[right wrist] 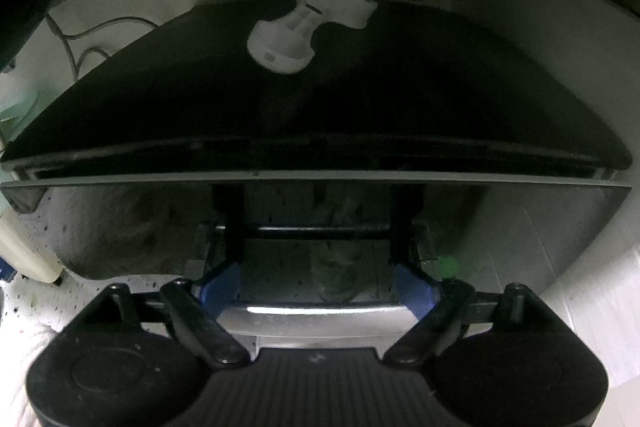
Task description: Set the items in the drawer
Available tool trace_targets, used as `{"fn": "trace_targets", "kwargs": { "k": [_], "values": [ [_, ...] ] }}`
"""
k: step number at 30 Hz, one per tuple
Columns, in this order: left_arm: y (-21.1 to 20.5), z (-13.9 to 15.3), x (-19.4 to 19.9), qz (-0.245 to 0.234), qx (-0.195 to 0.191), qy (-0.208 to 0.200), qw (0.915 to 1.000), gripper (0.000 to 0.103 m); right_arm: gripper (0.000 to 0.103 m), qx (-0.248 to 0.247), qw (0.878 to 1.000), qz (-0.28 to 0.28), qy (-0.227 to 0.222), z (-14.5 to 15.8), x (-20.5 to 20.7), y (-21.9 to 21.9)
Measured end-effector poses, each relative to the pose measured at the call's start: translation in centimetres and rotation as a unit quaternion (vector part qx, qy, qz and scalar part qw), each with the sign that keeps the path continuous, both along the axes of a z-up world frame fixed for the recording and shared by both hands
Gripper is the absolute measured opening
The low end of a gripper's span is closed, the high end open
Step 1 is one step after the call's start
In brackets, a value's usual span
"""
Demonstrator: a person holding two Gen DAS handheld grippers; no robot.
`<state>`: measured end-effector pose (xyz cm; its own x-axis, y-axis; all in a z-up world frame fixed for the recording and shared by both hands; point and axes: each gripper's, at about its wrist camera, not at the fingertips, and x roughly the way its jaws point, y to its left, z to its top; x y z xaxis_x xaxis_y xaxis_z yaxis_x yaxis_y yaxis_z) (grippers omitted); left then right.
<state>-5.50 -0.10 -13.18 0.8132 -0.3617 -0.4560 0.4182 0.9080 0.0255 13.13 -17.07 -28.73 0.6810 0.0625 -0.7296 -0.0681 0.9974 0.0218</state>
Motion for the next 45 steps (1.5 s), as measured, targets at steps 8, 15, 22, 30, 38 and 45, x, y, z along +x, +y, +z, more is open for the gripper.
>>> {"fn": "trace_targets", "kwargs": {
  "k": [8,15,22,30,38,45],
  "values": [
    [0.2,-0.2,0.3,0.006,-0.001,0.010,0.9999,0.103,0.087,0.002,1.000,0.003,-0.005,0.0,-0.1,0.2],
    [-0.2,-0.3,0.4,-0.001,0.004,0.012,0.9999,0.103,0.087,0.001,1.000,0.003,-0.011,-0.1,-1.0,0.2],
    [0.0,-0.3,0.7,0.008,0.007,0.015,0.9998,0.103,0.087,0.001,1.000,0.005,-0.011,-0.3,0.2,0.4],
    [0.5,-0.8,2.0,0.026,0.004,0.034,0.9991,0.103,0.087,0.012,0.999,0.008,-0.052,1.2,-2.4,-1.2],
    [0.1,-0.9,2.7,0.038,0.017,0.031,0.9987,0.103,0.091,0.062,0.993,-0.038,-0.088,5.9,-8.1,-4.3],
    [0.3,-0.2,3.1,0.062,0.022,0.021,0.9976,0.103,0.092,0.069,0.988,-0.086,-0.108,10.6,-12.4,-5.1]
  ]
}}
